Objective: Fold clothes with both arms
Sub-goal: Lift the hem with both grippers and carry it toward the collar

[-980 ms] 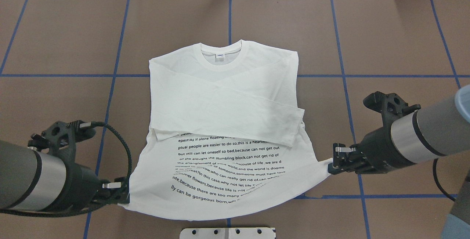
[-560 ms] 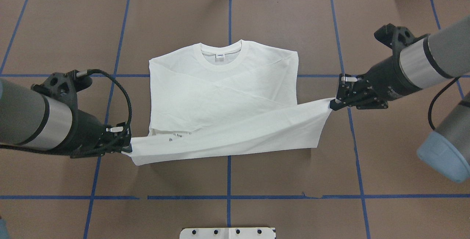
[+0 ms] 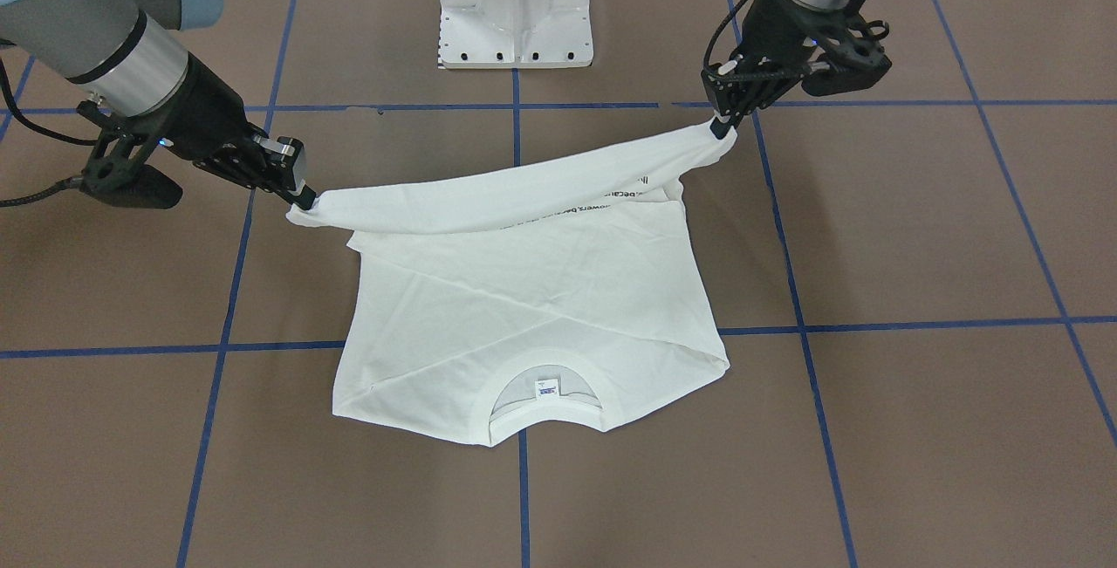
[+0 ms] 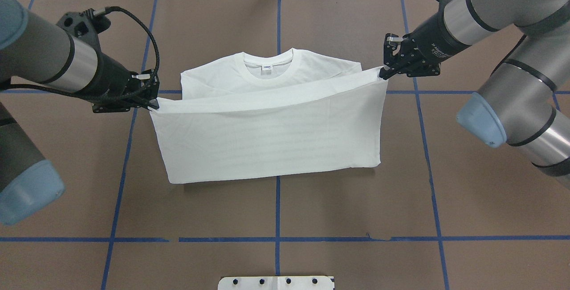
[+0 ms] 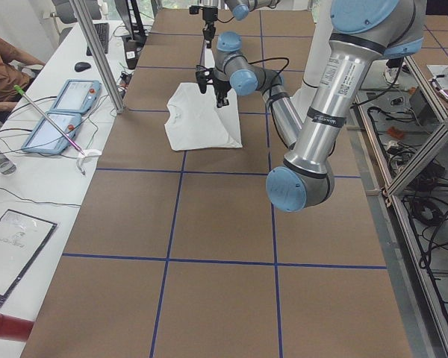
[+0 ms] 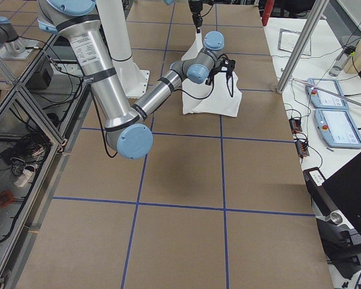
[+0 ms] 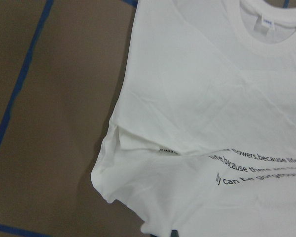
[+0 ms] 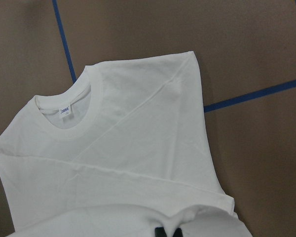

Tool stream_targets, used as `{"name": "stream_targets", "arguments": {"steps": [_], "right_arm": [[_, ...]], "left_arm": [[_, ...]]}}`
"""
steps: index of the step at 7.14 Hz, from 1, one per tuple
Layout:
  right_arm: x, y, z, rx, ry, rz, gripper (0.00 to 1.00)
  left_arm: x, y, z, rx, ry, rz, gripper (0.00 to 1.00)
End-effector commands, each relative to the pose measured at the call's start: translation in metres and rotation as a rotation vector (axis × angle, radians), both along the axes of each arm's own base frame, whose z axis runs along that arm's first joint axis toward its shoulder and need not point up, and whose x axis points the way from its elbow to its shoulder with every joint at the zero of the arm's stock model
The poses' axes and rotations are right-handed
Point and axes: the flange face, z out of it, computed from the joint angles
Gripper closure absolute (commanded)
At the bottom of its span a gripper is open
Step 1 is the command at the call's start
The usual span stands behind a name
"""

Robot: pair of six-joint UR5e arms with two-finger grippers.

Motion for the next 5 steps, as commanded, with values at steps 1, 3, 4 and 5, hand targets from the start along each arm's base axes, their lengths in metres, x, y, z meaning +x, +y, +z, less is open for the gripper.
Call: {"name": "stream_targets", "arguments": {"steps": [1,3,4,5], "right_arm": [[-0.023,-0.049,-0.001,0.02,0.046,0.013,1.0],[-0.048,-0.089,-0.002,0.028,0.1,0.035,1.0],[-0.064,-0.107,-0.003,0.011,0.118,0.03,1.0],[-0.068,-0.114,0.004,0.033,0.138,0.012,1.0]], "left_arm": [[0.021,-0.063,0.024,0.042,0.028,-0.033,1.0],[0.053,-0.099,0.053,0.052,0.035,-0.036,1.0],[0.06,-0.111,0.073,0.047,0.026,-0.039,1.0],[0.065,-0.123,0.092,0.042,0.019,-0.048,1.0]]}}
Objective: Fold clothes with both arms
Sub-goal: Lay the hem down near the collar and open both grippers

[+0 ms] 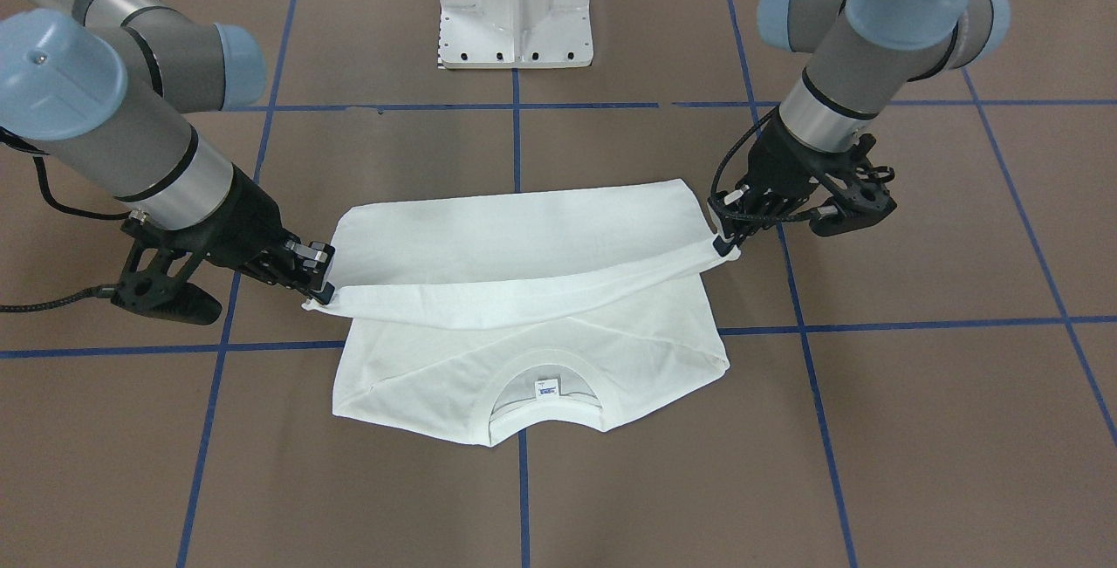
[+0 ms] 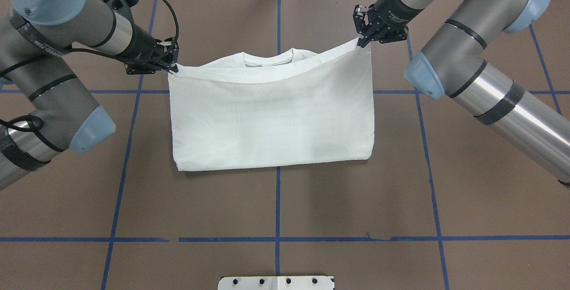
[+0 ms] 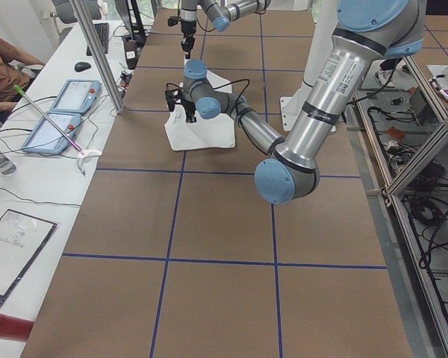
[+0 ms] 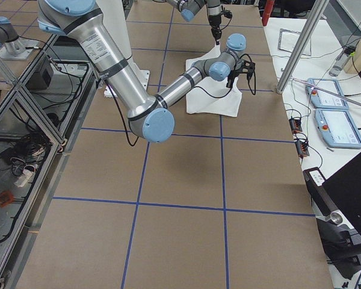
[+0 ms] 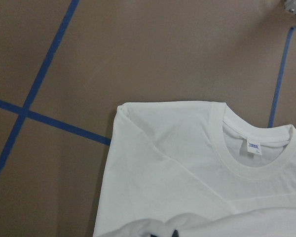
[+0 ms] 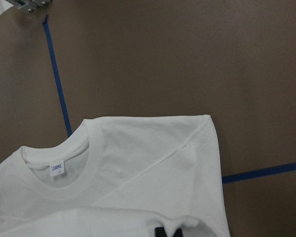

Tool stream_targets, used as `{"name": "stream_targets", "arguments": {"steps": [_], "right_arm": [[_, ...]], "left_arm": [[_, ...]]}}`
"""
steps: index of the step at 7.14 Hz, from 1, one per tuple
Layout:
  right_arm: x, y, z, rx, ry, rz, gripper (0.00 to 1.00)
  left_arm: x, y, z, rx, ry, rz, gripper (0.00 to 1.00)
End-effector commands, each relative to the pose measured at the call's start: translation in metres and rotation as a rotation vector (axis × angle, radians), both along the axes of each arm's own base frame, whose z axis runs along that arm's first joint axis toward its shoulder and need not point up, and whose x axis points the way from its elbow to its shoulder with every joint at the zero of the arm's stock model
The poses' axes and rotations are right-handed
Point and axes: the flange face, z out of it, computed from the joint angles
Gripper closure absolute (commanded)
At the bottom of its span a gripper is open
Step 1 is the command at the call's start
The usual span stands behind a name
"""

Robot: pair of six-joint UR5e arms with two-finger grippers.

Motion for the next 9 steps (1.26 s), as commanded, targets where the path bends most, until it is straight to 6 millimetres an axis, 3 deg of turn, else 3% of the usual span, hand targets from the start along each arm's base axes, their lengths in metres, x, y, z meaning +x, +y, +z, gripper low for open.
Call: {"name": "stream_targets", "arguments": {"steps": [1,3,6,9], "right_arm": [[-0.014,-0.021,0.018,0.017,0.054,-0.019,1.0],[-0.018,-0.027,0.032,0.014,0.081,-0.024,1.0],[-0.021,-0.03,0.042,0.006,0.094,-0.032,1.0],[-0.023,-0.03,0.035,0.012,0.088,-0.032,1.0]], "left_arm": [[0.019,-0.027,0.034,-0.002,-0.005,-0.008,1.0],[0.032,-0.043,0.038,-0.01,-0.014,-0.01,1.0],[0.024,-0.052,0.047,-0.025,-0.027,-0.026,1.0],[0.024,-0.053,0.046,-0.025,-0.027,-0.026,1.0]]}}
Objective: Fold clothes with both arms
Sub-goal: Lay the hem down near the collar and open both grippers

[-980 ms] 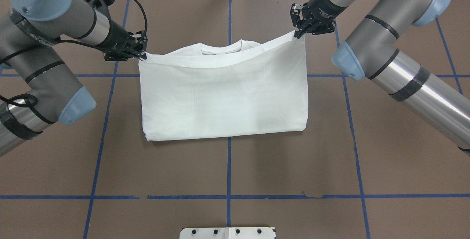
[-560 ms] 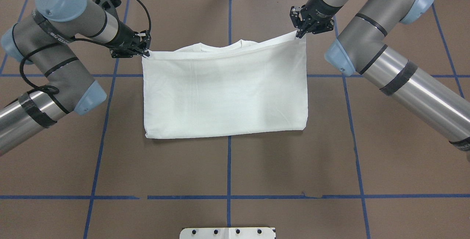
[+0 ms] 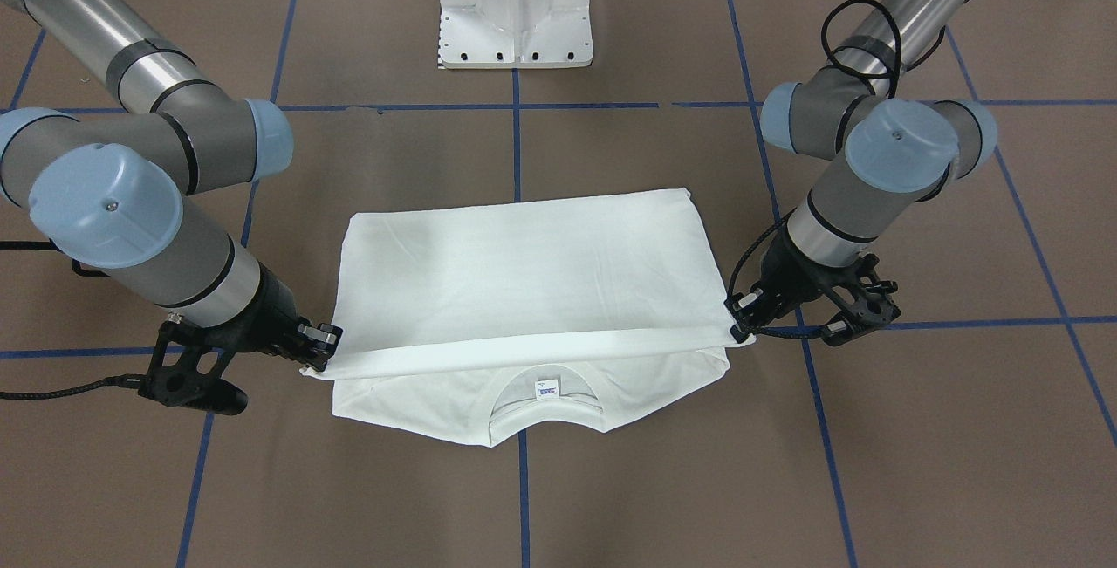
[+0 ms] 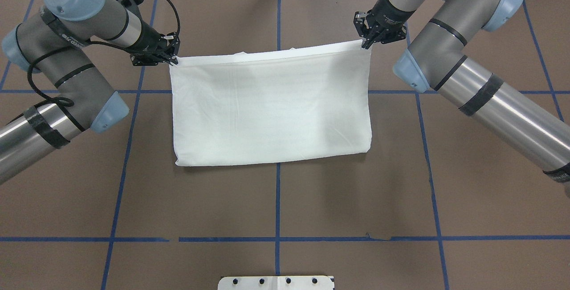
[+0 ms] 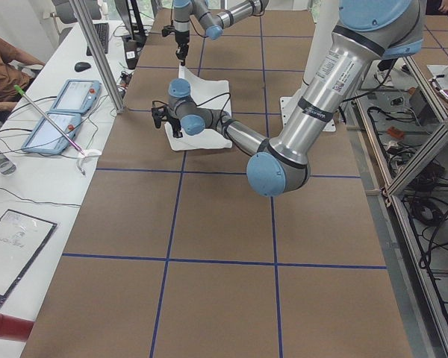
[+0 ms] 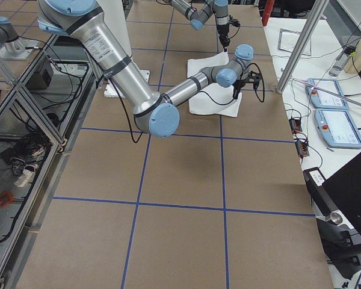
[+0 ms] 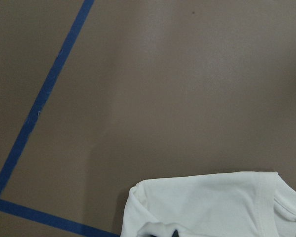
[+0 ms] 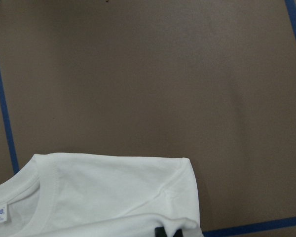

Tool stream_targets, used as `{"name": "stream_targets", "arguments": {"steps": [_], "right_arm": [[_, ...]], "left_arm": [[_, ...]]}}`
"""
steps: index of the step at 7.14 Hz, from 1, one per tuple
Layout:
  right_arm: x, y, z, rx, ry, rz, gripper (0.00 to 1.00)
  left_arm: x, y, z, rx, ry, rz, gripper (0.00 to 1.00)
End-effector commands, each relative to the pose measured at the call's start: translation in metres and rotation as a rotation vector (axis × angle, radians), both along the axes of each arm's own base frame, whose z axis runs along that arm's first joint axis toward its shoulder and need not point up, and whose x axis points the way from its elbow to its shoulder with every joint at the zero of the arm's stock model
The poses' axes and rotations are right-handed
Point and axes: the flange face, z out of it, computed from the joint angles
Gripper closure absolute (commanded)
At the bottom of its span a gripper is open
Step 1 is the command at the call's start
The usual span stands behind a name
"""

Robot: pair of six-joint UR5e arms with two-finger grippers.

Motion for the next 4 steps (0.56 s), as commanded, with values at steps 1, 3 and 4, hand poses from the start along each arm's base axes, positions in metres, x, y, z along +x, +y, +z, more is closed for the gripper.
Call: {"name": "stream_targets", "arguments": {"steps": [1,3,4], "right_arm": [[-0.005,0.0,-0.01,0.011,-0.007,-0.003,1.0],[-0.02,0.008,-0.021,0.025,-0.015,-0.026,1.0],[-0.02,0.008,-0.024,0.031,-0.016,-0.021,1.0]], "left_arm": [[0.001,-0.001,-0.005,0.002,0.004,-0.001,1.0],[0.002,-0.002,-0.014,0.004,0.014,-0.004,1.0],[0.003,-0.002,-0.017,0.007,0.016,-0.004,1.0]]}}
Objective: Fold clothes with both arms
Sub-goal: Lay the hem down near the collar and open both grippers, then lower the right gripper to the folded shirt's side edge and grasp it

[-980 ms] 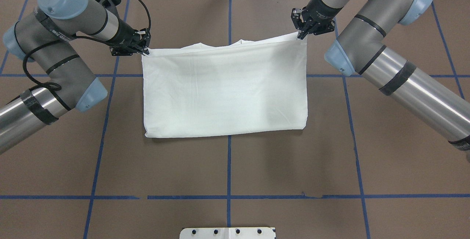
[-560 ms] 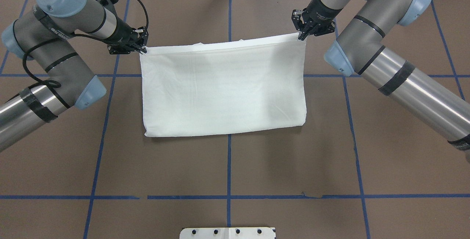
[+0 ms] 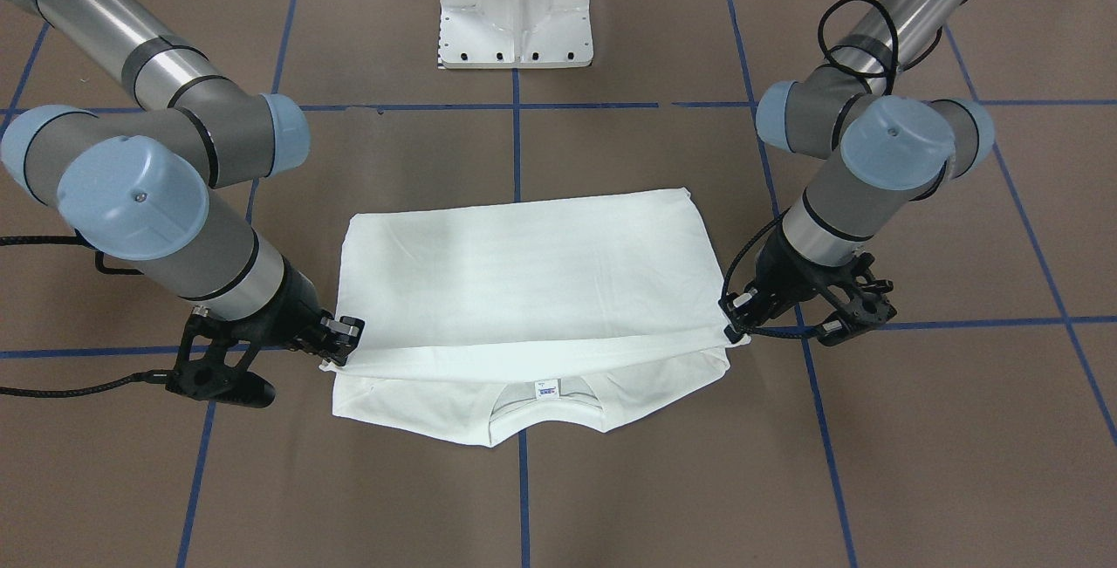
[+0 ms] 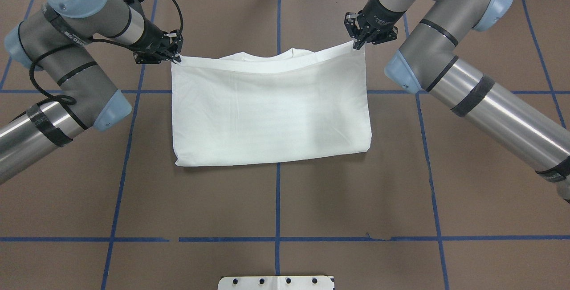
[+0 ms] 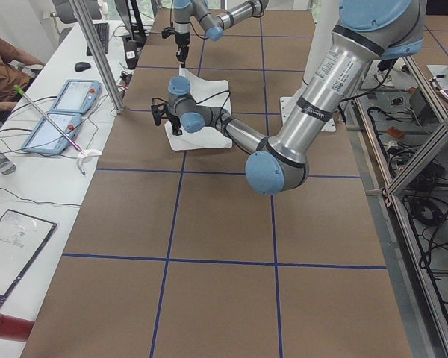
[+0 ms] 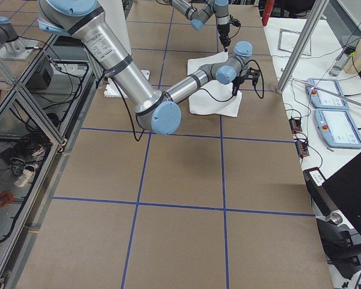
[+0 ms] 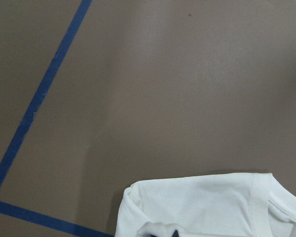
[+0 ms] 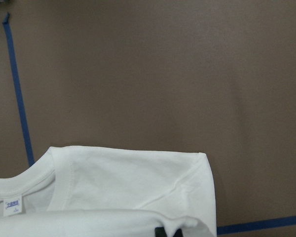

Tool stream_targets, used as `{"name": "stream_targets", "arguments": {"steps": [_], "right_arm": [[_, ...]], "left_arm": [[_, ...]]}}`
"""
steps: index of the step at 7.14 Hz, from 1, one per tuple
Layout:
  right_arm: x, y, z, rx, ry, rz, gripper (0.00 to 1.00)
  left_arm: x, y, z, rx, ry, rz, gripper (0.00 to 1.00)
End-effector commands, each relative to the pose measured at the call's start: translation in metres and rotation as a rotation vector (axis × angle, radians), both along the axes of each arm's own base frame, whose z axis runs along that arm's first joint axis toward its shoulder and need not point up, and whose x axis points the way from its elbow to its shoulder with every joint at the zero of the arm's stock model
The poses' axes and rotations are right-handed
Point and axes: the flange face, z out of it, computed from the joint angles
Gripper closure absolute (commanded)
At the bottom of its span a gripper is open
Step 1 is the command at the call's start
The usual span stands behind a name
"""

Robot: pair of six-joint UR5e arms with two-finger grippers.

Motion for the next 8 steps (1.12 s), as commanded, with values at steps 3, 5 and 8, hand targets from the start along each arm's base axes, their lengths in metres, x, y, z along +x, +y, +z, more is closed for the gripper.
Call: {"name": "stream_targets", "arguments": {"steps": [3,5,8], "right_arm": [[-0.007,0.005,-0.001,0.009,0.004,-0.002,0.01],[-0.005,0.004,0.003,0.038,0.006,-0.014,0.0],[-0.005,0.055,0.025,0.052,-0.005,-0.052,0.0]], "left_arm": [[0.004,-0.001,-0.009,0.004,0.005,0.0,0.23],[0.001,-0.005,-0.005,0.011,-0.017,-0.029,0.01],[-0.002,-0.005,-0.006,0.012,-0.015,-0.033,0.01]]}}
